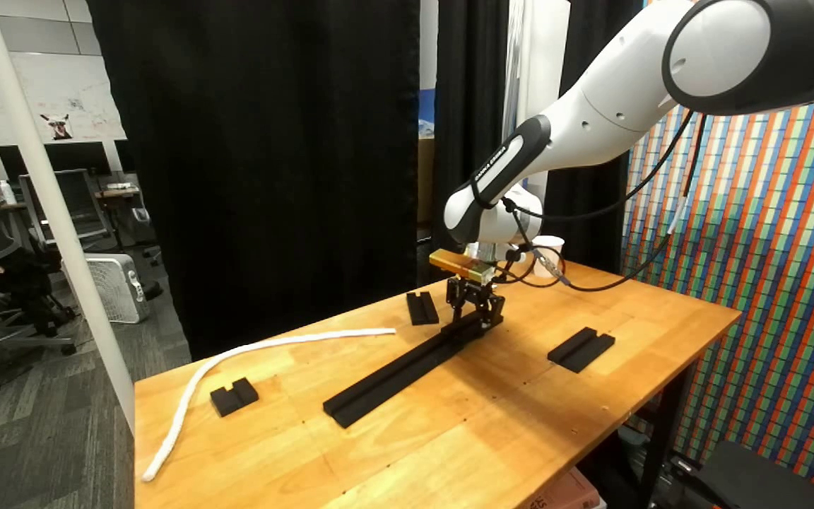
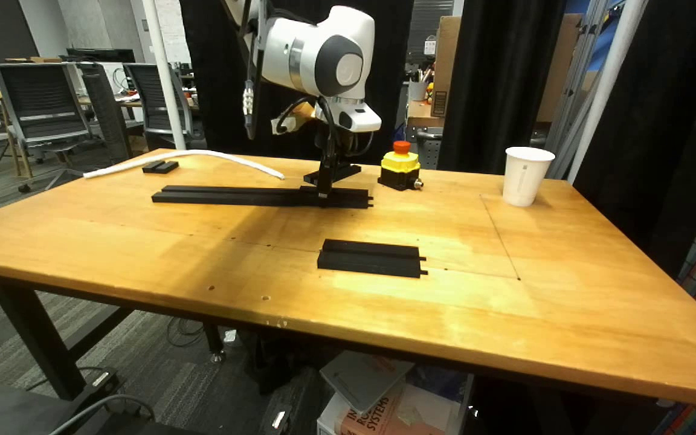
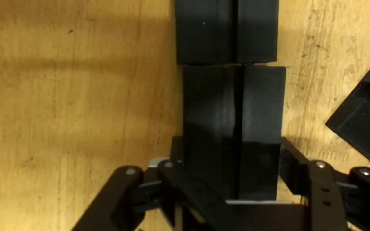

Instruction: Connect four black pieces together

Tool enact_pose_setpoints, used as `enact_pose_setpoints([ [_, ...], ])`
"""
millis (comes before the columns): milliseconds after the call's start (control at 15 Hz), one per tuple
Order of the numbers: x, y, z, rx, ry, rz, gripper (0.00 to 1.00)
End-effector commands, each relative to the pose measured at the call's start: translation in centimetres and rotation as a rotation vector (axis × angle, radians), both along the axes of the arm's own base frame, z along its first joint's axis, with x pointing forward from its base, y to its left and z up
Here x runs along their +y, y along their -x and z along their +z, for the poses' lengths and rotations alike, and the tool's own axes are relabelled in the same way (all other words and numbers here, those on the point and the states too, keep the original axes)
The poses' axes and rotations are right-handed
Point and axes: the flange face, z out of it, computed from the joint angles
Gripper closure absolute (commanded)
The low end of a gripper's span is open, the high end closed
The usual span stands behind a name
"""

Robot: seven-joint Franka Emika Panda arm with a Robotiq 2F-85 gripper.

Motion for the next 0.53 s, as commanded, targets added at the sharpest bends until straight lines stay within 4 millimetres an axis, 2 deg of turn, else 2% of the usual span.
enact_pose_setpoints([
  [0, -0.33, 0.1, 0.4, 0.023, -0.008, -0.006, 0.55],
  [467, -0.38, 0.07, 0.37, 0.034, 0.007, -0.019, 0.55],
])
